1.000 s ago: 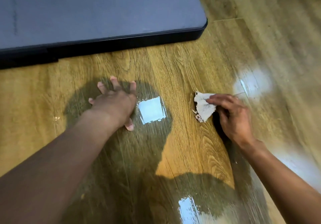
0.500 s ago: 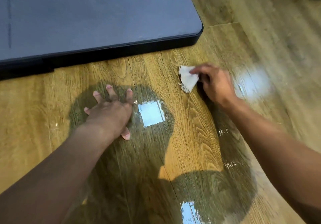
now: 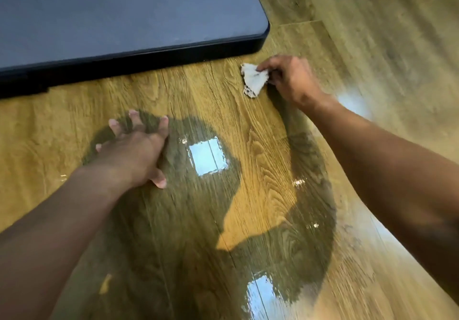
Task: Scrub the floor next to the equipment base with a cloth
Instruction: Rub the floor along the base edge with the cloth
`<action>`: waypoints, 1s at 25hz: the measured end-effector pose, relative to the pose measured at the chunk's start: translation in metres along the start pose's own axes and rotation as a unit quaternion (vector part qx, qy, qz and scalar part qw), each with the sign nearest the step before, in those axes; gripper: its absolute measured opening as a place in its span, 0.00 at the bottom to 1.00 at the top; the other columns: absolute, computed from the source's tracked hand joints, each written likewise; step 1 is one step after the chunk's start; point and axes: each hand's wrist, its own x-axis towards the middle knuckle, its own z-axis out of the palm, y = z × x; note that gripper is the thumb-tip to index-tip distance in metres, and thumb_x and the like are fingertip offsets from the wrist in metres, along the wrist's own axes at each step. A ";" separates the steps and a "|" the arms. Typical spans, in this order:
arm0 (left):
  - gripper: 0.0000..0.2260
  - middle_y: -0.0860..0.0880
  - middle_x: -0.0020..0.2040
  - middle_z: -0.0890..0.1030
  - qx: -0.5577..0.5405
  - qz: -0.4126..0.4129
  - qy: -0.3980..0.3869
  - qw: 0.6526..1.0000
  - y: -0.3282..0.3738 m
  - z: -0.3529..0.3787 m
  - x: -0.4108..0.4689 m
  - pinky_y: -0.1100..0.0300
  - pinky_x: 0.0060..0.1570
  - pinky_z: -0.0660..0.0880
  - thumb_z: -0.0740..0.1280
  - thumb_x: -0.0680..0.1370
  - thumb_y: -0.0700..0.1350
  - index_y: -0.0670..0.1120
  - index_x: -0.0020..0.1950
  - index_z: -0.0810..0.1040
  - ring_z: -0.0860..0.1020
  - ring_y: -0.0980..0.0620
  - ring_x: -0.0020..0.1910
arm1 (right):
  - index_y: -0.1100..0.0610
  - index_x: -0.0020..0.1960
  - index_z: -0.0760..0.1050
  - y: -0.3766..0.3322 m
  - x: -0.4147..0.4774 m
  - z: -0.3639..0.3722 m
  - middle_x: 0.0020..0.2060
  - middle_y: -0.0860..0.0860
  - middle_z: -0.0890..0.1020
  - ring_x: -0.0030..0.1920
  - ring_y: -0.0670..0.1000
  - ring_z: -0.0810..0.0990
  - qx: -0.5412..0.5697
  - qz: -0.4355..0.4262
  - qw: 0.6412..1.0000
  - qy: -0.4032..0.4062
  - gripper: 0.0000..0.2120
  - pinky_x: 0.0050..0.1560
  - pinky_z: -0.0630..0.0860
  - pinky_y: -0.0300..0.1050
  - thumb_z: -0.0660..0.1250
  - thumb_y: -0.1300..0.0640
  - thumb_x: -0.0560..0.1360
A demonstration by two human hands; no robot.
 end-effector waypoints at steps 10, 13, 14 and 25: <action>0.58 0.41 0.77 0.36 -0.008 0.000 0.038 0.999 -0.008 0.005 0.000 0.34 0.69 0.56 0.80 0.63 0.52 0.60 0.77 0.39 0.41 0.29 0.73 | 0.57 0.55 0.80 0.021 -0.152 -0.025 0.52 0.54 0.82 0.53 0.57 0.80 -0.016 -0.064 0.995 -0.078 0.15 0.55 0.74 0.46 0.71 0.68 0.70; 0.58 0.41 0.77 0.38 -0.019 0.000 0.042 0.999 -0.010 0.003 0.001 0.35 0.70 0.54 0.81 0.62 0.52 0.60 0.77 0.42 0.42 0.29 0.73 | 0.60 0.55 0.80 0.011 -0.125 -0.025 0.52 0.56 0.82 0.53 0.57 0.80 -0.014 -0.032 0.996 -0.086 0.16 0.54 0.71 0.42 0.67 0.71 0.70; 0.57 0.42 0.77 0.38 -0.025 -0.001 0.045 0.999 -0.010 0.003 0.000 0.35 0.70 0.53 0.81 0.61 0.51 0.61 0.77 0.43 0.41 0.30 0.73 | 0.60 0.55 0.80 0.004 -0.131 -0.025 0.53 0.56 0.81 0.54 0.57 0.79 -0.003 -0.005 0.997 -0.074 0.15 0.56 0.70 0.42 0.66 0.71 0.71; 0.59 0.40 0.78 0.45 0.018 -0.005 0.084 0.996 -0.020 0.011 0.013 0.39 0.69 0.56 0.81 0.57 0.57 0.60 0.77 0.45 0.50 0.29 0.73 | 0.58 0.55 0.80 -0.001 -0.255 -0.028 0.54 0.54 0.81 0.55 0.56 0.78 0.017 0.036 0.995 -0.095 0.14 0.55 0.74 0.45 0.68 0.69 0.72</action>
